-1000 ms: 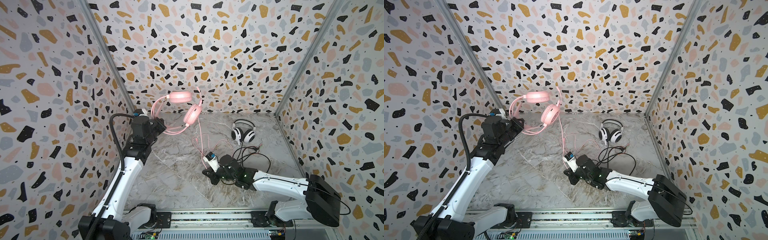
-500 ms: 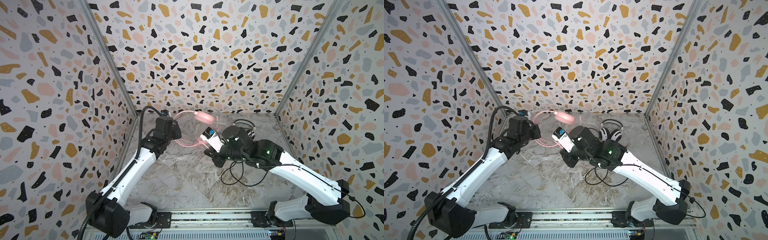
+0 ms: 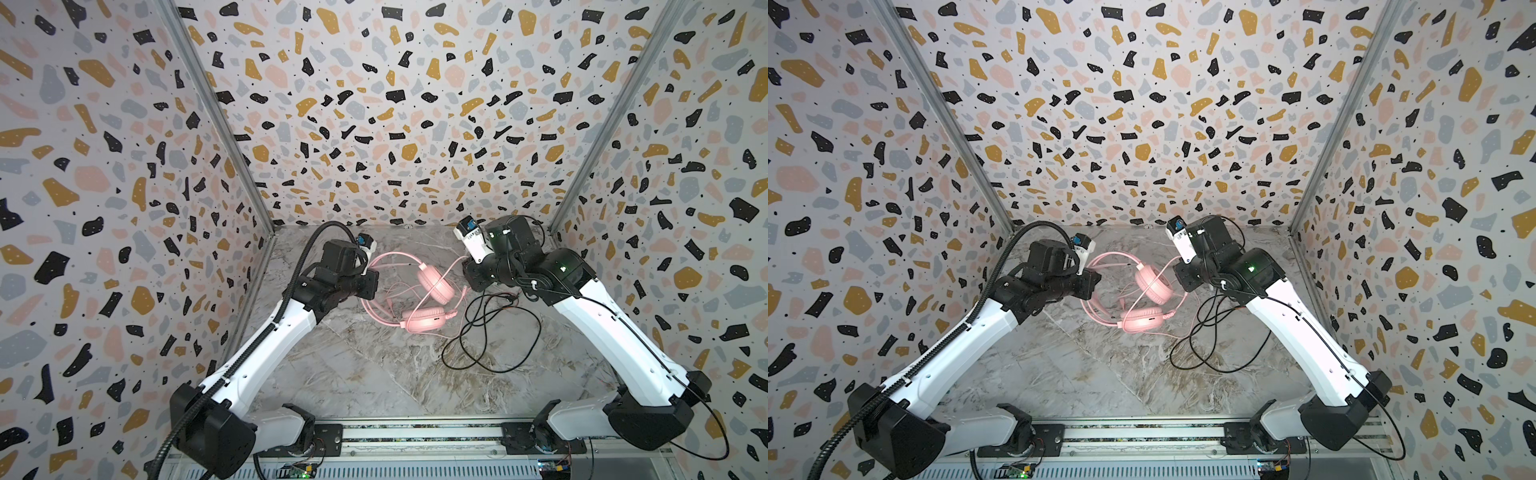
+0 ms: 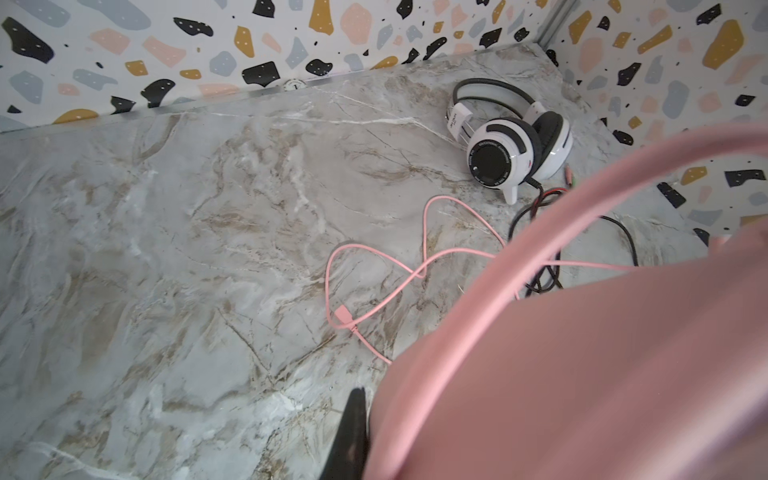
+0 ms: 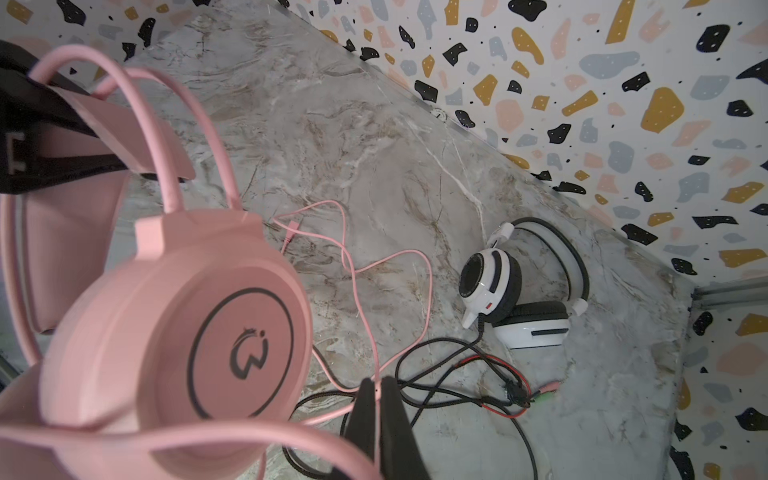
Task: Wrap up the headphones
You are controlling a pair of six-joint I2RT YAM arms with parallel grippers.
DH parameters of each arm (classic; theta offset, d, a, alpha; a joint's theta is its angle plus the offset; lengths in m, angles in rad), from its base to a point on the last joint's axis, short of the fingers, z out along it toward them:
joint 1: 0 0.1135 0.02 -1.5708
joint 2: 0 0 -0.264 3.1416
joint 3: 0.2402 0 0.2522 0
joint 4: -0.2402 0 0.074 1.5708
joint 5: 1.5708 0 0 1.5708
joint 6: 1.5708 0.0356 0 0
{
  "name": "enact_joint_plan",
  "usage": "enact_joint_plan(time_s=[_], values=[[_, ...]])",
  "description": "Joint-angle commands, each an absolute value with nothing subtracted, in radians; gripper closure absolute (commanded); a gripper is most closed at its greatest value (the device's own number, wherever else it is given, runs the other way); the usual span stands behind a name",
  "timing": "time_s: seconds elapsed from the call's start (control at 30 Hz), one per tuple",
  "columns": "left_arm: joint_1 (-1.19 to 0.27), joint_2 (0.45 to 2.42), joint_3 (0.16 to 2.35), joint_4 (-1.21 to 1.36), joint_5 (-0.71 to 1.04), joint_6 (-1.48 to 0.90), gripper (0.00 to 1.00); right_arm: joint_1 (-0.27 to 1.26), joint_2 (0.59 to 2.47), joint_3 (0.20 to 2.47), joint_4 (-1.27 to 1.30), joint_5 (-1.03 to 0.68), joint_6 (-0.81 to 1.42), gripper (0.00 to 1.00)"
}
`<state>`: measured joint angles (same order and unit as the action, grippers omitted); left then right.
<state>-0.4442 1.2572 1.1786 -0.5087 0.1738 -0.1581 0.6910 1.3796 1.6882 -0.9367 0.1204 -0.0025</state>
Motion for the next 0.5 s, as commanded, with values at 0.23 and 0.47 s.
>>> enact_joint_plan(time_s=[0.23, 0.47], values=[[-0.442, 1.185, 1.125, -0.478, 0.474, -0.073, 1.00, 0.692, 1.380, 1.641, -0.856, 0.169, -0.013, 1.00], [-0.446, 1.214, 1.122, -0.481, 0.558, -0.079, 1.00, 0.786, 1.348, 1.588, -0.648, 0.068, -0.025, 1.00]])
